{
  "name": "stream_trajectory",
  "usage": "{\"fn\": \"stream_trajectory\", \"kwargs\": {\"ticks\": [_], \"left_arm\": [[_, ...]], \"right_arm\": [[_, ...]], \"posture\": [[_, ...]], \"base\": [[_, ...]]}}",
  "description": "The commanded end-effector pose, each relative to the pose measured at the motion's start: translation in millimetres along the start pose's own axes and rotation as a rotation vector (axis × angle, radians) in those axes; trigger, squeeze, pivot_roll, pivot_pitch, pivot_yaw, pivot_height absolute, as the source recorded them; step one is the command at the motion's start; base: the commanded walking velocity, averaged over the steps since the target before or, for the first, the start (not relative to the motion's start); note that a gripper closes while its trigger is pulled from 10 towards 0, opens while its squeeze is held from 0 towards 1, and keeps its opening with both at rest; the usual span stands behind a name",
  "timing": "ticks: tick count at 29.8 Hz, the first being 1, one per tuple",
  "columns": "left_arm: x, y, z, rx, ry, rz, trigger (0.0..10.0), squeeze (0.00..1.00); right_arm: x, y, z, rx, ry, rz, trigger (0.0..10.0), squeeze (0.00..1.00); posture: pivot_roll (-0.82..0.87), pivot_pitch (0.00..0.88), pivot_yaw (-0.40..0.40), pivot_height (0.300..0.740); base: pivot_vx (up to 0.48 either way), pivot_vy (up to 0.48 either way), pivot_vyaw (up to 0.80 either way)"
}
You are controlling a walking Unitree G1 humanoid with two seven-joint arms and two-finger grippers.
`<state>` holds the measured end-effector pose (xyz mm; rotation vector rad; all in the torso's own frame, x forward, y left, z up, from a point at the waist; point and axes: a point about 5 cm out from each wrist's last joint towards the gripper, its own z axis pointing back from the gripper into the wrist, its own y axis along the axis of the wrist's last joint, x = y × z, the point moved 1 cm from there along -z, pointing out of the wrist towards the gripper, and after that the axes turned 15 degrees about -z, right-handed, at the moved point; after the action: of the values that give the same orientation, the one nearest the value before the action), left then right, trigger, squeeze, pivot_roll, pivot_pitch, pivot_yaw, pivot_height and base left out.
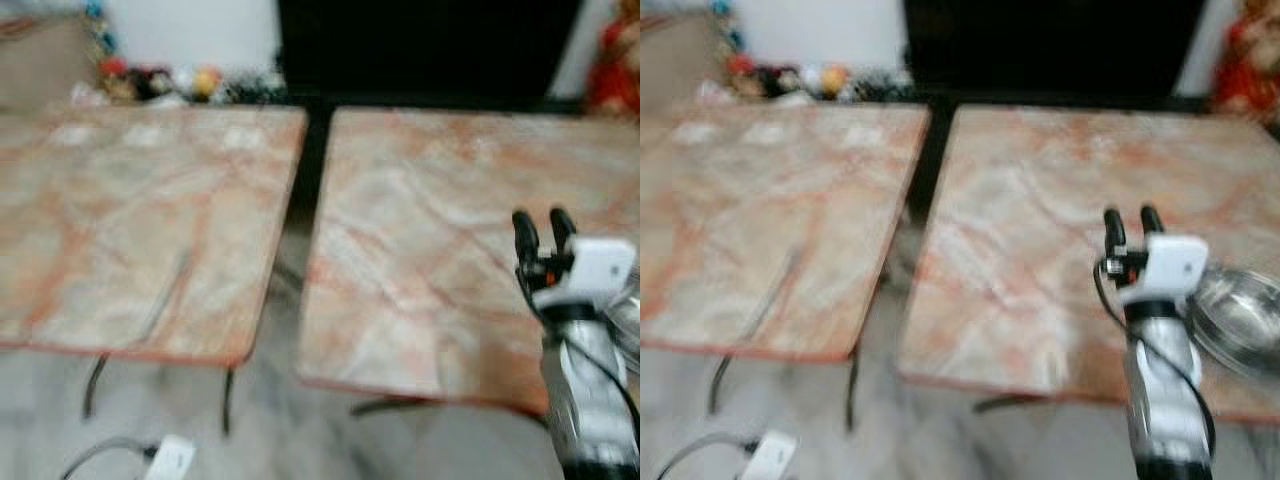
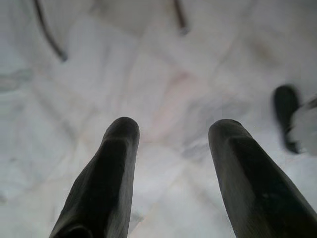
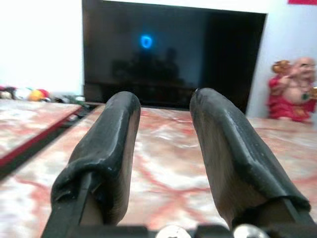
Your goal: Setting the table
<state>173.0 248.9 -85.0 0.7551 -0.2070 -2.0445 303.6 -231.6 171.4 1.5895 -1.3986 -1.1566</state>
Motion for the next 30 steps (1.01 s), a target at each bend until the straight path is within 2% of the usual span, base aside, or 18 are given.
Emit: {"fn": "stream_trajectory", "kwargs": {"ticks": [1,19,24,30], "left_arm": [[-0.2,3,-0.9,0.000,-0.003,0.002,10.0,0.00],[-0.7,10,-2.6,0.014,0.017,0.026,10.0,0.00],[0.9,9,-2.3,0.012,0.016,0.031,10.0,0.00],[0.6,9,-2.5,0.007,0.016,0.030,10.0,0.00]], "right_arm": [[7.4,2,1.7,0.000,-0.017,0.016,10.0,0.00],[-5.0,-3,-6.4,-0.006,0.004,-0.017,10.0,0.00],[-15.0,-12,-4.6,-0.028,0.009,-0.060,10.0,0.00],[-18.7,-19,-2.6,-0.045,0.007,-0.079,10.0,0.00]], "posture": [[0.00,0.000,0.033,0.740],[0.03,0.000,0.021,0.740],[0.03,0.000,0.020,0.740],[0.04,0.000,0.022,0.740]], "base": [[0.000,0.480,0.00],[0.000,0.480,0.00],[0.000,0.480,0.00],[0.000,0.480,0.00]]}}
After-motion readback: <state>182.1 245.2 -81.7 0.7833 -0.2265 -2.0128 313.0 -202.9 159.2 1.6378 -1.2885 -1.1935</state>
